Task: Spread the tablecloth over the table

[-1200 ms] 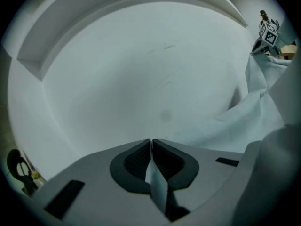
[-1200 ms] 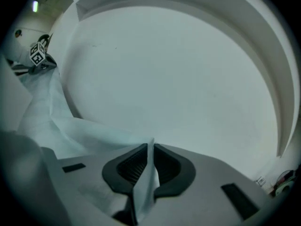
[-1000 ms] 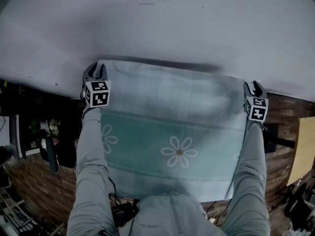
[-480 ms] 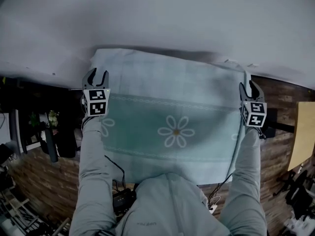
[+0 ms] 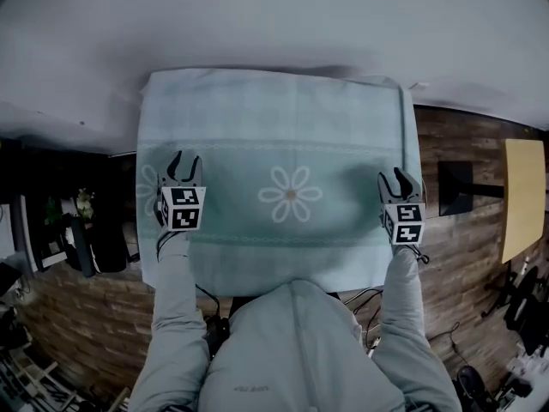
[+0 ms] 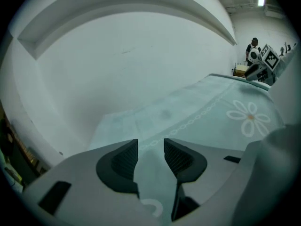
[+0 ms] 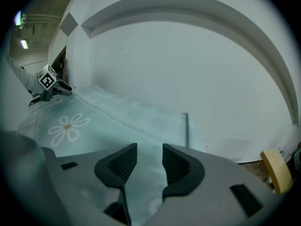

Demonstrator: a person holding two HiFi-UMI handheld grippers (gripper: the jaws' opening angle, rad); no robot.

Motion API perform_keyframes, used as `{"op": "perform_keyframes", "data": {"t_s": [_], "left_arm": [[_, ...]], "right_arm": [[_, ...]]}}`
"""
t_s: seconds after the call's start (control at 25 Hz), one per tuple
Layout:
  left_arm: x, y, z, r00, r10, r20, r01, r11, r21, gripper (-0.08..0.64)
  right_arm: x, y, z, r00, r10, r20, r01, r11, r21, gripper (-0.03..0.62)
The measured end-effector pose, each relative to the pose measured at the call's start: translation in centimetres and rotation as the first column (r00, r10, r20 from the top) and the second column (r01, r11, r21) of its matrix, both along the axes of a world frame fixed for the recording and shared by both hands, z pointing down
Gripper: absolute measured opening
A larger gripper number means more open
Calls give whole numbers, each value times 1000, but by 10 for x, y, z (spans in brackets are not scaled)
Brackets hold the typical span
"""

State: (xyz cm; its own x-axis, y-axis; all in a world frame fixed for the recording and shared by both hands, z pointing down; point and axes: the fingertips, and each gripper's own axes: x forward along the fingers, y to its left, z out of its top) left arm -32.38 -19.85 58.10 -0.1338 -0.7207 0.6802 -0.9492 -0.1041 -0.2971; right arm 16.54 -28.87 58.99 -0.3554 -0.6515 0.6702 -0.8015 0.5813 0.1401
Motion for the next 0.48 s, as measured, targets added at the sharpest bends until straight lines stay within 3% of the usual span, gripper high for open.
{"op": "perform_keyframes", "data": {"t_s": [0.2,0.48], "left_arm": [[27,37,34,998,-27,-56,24,998,-54,175],[28,42,38,991,-94,-99,95,995,14,147]], "right_arm": [[2,46,37,999,36,17,-35,996,-84,168],[2,48,39,998,54,30,-52,997,-51,166]]}}
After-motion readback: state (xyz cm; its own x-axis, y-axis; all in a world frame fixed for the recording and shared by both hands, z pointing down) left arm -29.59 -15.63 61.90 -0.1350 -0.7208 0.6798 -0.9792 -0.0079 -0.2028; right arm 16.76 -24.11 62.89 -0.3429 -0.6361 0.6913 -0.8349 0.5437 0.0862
